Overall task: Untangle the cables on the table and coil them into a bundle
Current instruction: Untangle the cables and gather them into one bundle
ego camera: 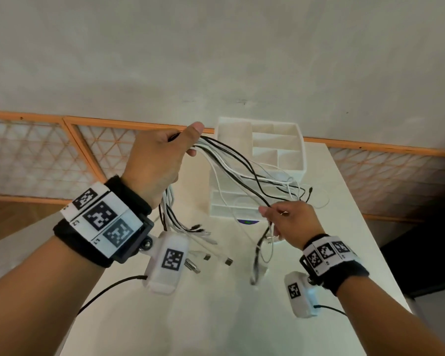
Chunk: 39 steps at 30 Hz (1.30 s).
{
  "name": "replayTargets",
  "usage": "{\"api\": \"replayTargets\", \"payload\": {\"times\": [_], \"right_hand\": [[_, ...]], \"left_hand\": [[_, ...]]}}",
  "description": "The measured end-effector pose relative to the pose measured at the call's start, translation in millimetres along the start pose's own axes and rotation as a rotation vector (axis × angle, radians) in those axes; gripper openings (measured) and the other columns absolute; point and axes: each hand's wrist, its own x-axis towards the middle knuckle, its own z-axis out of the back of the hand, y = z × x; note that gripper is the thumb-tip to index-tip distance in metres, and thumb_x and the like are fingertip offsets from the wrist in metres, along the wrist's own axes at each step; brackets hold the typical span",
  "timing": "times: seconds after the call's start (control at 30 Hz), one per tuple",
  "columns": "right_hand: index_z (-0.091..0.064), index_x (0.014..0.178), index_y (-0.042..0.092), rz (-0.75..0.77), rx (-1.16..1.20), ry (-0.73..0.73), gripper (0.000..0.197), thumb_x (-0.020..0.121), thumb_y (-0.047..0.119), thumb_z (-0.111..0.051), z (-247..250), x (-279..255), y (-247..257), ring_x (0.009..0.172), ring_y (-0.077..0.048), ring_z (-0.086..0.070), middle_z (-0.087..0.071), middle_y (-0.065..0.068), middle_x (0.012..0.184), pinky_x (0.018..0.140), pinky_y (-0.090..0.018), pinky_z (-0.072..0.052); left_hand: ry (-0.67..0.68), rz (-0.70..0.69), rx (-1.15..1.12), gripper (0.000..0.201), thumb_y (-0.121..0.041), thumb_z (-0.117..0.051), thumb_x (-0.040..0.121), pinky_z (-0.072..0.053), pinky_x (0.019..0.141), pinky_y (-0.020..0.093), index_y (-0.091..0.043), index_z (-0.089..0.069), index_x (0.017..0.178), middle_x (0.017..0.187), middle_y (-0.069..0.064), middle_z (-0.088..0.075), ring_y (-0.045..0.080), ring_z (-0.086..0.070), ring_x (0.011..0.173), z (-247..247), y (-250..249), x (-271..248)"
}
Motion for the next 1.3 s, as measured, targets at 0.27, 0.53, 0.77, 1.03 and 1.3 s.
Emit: {"api": "replayTargets", "payload": {"times": [0.27, 0.53, 0.77, 1.03, 1.3], "right_hand": [[-0.067, 0.077, 0.03, -0.082, 0.143, -0.44, 0.019, 0.086, 0.046, -0.07, 17, 3, -39, 0.057, -0.026, -0.067, -0.068, -0.006, 0.066, 0.066, -0.037, -0.058], [-0.063, 0.077, 0.02, -0.396, -0.35, -0.084, 0.018, 0.092, 0.028, -0.058, -8, -4, -119, 0.087, -0.033, -0.058, -0.072, -0.015, 0.096, 0.073, -0.025, -0.037], [-0.071, 0.103, 0.018, -0.163, -0.165, -0.566, 0.017, 0.098, 0.02, -0.055, 48, 5, -80, 0.079, -0.029, -0.057, -0.068, -0.008, 0.08, 0.072, -0.026, -0.037], [-0.045, 0.141, 0.04, -0.185, -0.114, -0.235, 0.055, 0.095, 0.012, -0.055, 47, -10, -85, 0.078, -0.015, -0.062, -0.072, -0.008, 0.087, 0.077, -0.025, -0.041], [-0.035, 0.139, 0.035, -0.186, -0.223, -0.118, 0.069, 0.081, 0.007, -0.06, 38, -11, -66, 0.089, -0.028, -0.061, -0.058, -0.003, 0.126, 0.081, -0.032, -0.046]], "left_hand": [[0.035, 0.007, -0.075, 0.045, -0.044, -0.07, 0.087, -0.016, 0.045, 0.028, -0.022, -0.065, 0.048, 0.042, -0.005, -0.028, 0.018, -0.016, 0.04, -4, 2, 4], [0.024, -0.028, -0.049, 0.044, -0.043, -0.069, 0.088, -0.02, 0.045, 0.024, -0.023, -0.061, 0.049, 0.038, -0.009, -0.029, 0.015, -0.017, 0.036, -6, 5, 5], [0.002, -0.072, 0.136, 0.047, -0.045, -0.068, 0.088, -0.02, 0.051, 0.029, -0.004, -0.062, 0.064, 0.032, -0.01, -0.035, 0.006, -0.023, 0.034, -4, 24, 1], [-0.008, -0.061, 0.096, 0.051, -0.059, -0.07, 0.078, -0.019, 0.053, 0.032, -0.012, -0.065, 0.059, 0.043, -0.007, -0.026, 0.015, -0.02, 0.043, 1, 33, 1], [0.069, -0.075, 0.152, 0.046, -0.052, -0.066, 0.087, -0.02, 0.052, 0.03, -0.013, -0.067, 0.062, 0.035, -0.009, -0.032, 0.007, -0.023, 0.036, -4, 30, -6]]}}
